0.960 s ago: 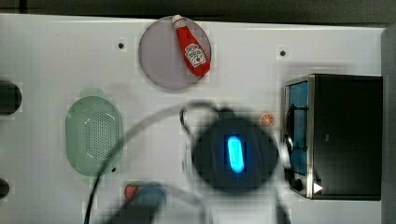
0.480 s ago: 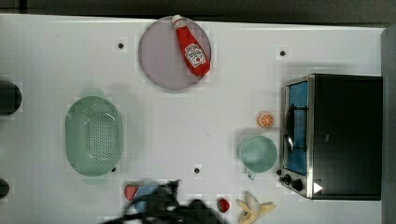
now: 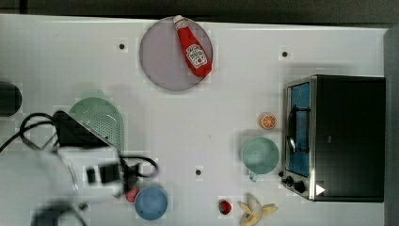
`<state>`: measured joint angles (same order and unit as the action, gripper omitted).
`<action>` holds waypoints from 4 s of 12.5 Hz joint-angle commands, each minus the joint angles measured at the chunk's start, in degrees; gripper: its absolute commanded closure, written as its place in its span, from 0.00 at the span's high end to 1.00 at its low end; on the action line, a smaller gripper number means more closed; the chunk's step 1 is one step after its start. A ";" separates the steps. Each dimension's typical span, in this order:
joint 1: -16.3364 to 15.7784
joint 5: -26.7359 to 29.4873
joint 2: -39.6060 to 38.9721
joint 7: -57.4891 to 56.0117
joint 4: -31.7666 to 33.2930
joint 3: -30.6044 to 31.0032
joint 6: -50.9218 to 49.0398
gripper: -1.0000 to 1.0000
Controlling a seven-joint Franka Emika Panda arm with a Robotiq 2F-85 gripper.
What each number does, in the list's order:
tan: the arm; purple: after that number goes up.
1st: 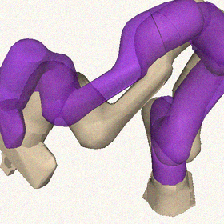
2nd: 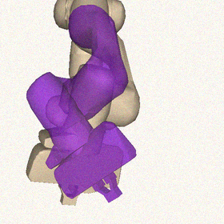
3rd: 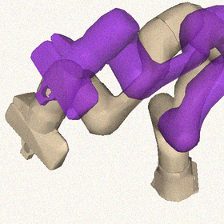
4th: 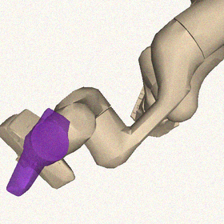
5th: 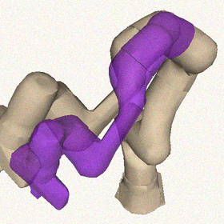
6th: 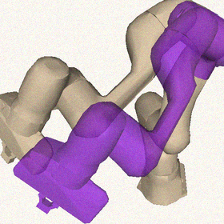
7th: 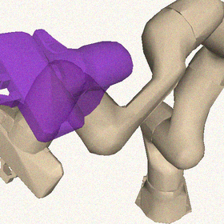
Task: Drag strainer left to right.
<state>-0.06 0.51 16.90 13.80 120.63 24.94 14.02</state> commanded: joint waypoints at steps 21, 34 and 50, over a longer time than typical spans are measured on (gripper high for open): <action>-3.71 -10.04 -49.13 59.98 1.80 1.52 43.78 1.00; 1.34 -10.07 -43.70 57.88 9.63 -4.27 45.18 1.00; 7.94 -10.07 -41.07 40.61 13.37 -14.09 45.75 1.00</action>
<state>8.25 -10.39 -25.21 59.93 134.18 13.06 60.04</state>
